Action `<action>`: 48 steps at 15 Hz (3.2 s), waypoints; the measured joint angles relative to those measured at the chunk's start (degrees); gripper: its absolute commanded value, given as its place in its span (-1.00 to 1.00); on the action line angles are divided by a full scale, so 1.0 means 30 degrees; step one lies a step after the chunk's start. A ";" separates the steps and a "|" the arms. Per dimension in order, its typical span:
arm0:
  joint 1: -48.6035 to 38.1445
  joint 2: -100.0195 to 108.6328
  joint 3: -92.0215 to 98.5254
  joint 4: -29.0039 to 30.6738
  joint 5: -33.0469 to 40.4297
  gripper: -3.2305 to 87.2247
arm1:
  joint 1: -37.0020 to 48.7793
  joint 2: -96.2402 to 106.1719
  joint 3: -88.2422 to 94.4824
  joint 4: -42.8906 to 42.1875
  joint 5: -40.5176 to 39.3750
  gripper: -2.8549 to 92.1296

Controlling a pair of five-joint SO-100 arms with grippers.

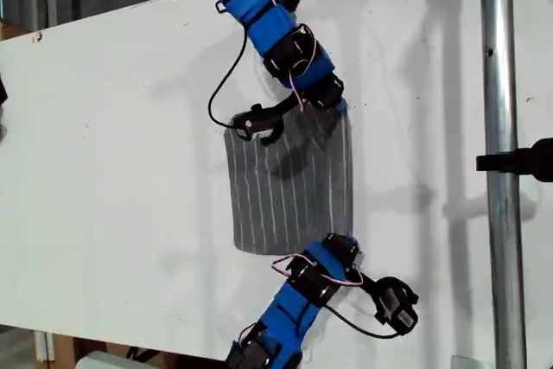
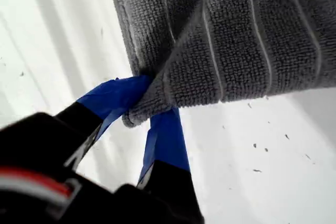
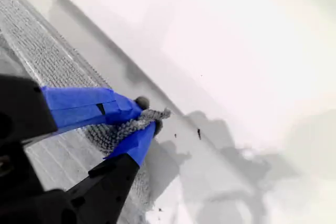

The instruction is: Grasp corners of a towel and fold twice.

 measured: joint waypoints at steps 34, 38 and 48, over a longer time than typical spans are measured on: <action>-0.7764 2.3350 2.2881 -0.0996 0.1553 -0.20 | 1.0342 0.7324 0.4658 0.8350 0.0352 -0.31; -0.5479 3.6387 3.3809 -0.4424 -0.0908 -0.30 | 1.1133 1.7813 1.4971 0.5420 0.2637 -0.29; -0.5098 4.5205 4.0898 -0.5244 -0.1816 -0.50 | 1.6230 0.0791 1.1602 -0.5801 -0.1436 -0.31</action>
